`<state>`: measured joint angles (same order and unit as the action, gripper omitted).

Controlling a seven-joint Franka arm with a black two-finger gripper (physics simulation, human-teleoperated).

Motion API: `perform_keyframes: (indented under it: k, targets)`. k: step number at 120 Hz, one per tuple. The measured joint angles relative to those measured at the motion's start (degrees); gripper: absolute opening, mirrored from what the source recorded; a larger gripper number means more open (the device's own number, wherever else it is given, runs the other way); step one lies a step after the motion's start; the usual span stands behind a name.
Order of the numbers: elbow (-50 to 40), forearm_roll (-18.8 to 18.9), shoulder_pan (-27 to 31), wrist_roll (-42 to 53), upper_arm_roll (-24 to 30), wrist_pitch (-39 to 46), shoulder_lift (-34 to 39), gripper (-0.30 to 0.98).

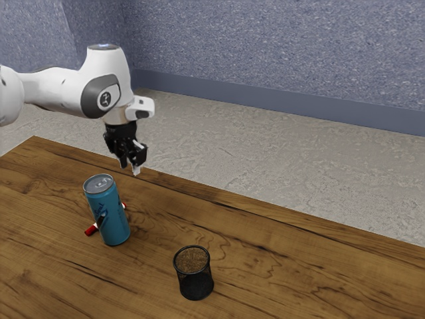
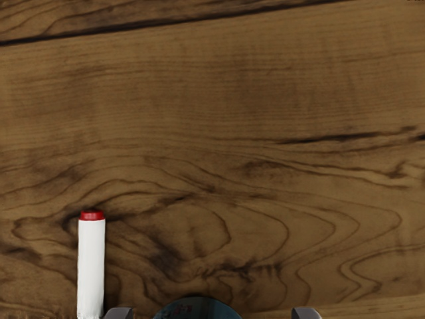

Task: Put the marker into the pen holder.

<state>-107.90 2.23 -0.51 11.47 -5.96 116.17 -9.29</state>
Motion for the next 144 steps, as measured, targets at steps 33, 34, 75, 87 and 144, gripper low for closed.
perform_keyframes:
  k: [33, 34, 75, 87, 144]
  targets:
    - [0.35, 0.60, 1.15, -5.16, -0.01, 2.43, -2.90, 0.23]
    - [0.34, 0.71, 1.17, -5.28, -0.01, 2.47, -3.01, 0.23]
    - [1.86, 2.61, 5.11, -6.91, 0.09, 3.43, -9.55, 0.22]
    - [2.01, 2.72, 6.06, -6.29, 0.15, 3.54, -10.41, 0.22]
    - [1.97, 2.82, 8.55, 0.17, 0.16, 5.36, -15.73, 0.22]
